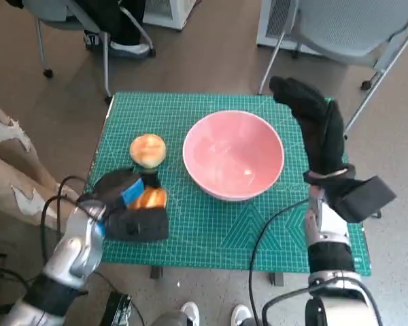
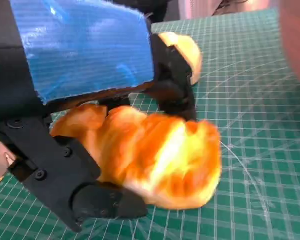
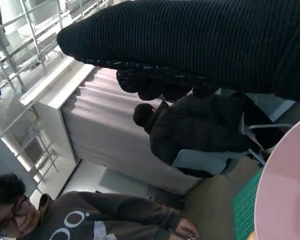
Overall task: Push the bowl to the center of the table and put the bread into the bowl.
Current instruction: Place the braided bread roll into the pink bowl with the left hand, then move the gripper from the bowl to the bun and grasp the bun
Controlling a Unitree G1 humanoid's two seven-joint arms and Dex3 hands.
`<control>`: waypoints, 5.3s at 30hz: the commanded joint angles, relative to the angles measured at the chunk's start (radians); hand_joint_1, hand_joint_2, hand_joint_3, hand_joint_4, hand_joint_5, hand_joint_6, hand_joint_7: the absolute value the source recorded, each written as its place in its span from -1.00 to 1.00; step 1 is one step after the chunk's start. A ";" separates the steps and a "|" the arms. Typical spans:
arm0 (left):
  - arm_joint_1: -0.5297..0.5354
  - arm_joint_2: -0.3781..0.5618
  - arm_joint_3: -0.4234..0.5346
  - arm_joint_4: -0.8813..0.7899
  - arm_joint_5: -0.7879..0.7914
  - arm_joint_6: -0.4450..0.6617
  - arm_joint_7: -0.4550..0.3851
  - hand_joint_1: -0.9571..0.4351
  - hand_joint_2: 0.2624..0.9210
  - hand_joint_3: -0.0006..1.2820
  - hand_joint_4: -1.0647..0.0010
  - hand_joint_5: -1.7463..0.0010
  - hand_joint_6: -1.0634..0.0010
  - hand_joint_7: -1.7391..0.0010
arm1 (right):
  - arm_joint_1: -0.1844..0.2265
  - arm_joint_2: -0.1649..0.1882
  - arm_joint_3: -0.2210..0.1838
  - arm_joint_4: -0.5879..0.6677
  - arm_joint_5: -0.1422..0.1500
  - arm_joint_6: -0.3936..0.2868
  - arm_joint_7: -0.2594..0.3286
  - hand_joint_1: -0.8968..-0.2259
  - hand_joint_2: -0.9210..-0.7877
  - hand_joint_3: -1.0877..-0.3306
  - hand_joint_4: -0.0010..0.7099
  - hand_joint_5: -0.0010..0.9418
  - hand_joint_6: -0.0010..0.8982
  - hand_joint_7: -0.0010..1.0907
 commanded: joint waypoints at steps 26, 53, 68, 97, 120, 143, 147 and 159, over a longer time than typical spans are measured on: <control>-0.093 -0.014 0.212 -0.427 -0.042 -0.042 -0.039 0.38 0.77 -0.88 -0.58 -0.28 -0.50 0.00 | 0.002 0.001 0.004 0.043 -0.004 0.017 0.010 -0.27 -1.00 -0.37 -0.56 -1.00 -0.90 -0.29; -0.423 -0.211 0.020 -0.091 0.013 -0.069 0.001 0.38 0.86 -0.94 -0.58 -0.28 -0.42 -0.05 | 0.025 -0.012 0.003 0.011 0.000 0.026 0.021 -0.28 -1.00 -0.37 -0.57 -1.00 -0.94 -0.26; -0.746 -0.379 -0.107 0.444 0.001 -0.162 0.086 0.38 0.89 -0.83 -0.28 -0.54 -0.36 -0.05 | 0.056 -0.024 0.000 -0.017 -0.009 0.020 0.004 -0.33 -1.00 -0.39 -0.58 -1.00 -0.97 -0.24; -0.927 -0.469 -0.154 0.834 -0.050 -0.254 0.141 0.38 0.98 -0.75 -0.09 -0.56 -0.05 -0.34 | 0.089 -0.024 0.002 -0.078 -0.037 0.059 -0.074 -0.35 -1.00 -0.40 -0.58 -1.00 -1.00 -0.19; -0.949 -0.424 -0.156 0.839 -0.130 -0.218 -0.170 -0.12 0.28 -0.90 1.00 1.00 0.76 0.99 | 0.070 -0.010 0.006 -0.049 -0.041 0.046 -0.082 -0.31 -1.00 -0.41 -0.58 -1.00 -1.00 -0.19; -0.755 -0.177 -0.008 0.418 -0.208 -0.174 -0.252 -0.33 0.38 -0.96 1.00 1.00 0.79 1.00 | 0.061 -0.007 0.003 -0.031 -0.023 0.029 -0.051 -0.27 -1.00 -0.43 -0.57 -0.99 -1.00 -0.19; -0.665 -0.101 0.056 0.270 -0.204 -0.128 -0.244 -0.29 0.35 -0.98 1.00 1.00 0.78 1.00 | 0.057 -0.005 0.002 -0.020 -0.022 0.025 -0.045 -0.25 -1.00 -0.44 -0.57 -0.99 -1.00 -0.19; -0.417 0.030 0.191 -0.022 -0.233 -0.070 -0.234 -0.05 0.27 -1.00 1.00 1.00 0.79 1.00 | 0.034 0.004 0.005 0.009 -0.019 0.023 -0.029 -0.25 -1.00 -0.43 -0.56 -0.99 -1.00 -0.18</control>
